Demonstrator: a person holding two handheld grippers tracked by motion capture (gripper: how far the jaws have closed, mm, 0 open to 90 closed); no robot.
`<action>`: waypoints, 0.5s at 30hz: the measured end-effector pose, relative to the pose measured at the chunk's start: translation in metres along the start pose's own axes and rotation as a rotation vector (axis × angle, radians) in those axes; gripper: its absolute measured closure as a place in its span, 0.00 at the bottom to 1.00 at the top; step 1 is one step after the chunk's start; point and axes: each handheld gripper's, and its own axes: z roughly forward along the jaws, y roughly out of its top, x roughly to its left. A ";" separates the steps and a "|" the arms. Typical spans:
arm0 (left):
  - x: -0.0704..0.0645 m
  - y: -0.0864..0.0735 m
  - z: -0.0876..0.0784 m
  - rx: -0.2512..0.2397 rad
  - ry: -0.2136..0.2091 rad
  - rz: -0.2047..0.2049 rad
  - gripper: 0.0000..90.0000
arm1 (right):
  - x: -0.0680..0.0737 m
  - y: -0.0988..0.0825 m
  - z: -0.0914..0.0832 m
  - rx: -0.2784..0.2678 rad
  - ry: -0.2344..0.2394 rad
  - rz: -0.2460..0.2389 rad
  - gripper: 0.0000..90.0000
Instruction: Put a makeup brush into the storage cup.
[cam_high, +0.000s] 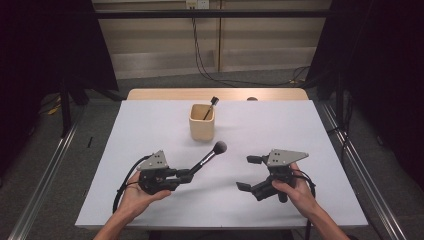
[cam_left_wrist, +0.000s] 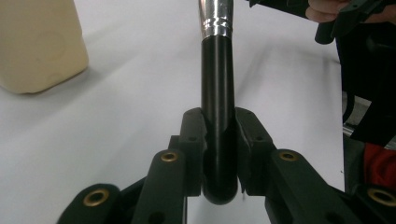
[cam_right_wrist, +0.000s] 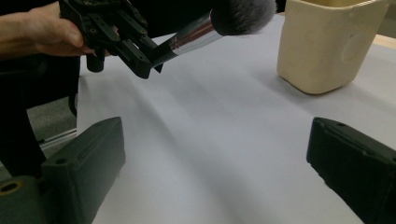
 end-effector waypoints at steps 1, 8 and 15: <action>-0.001 0.000 0.000 -0.005 0.000 0.006 0.83 | 0.000 -0.001 0.000 -0.008 0.002 0.006 0.04; -0.002 0.001 0.000 -0.042 -0.016 0.008 0.83 | 0.002 -0.003 0.005 -0.056 0.005 -0.005 0.03; -0.007 0.003 0.001 -0.088 -0.010 -0.006 0.83 | 0.004 0.000 0.007 -0.097 0.011 -0.002 0.03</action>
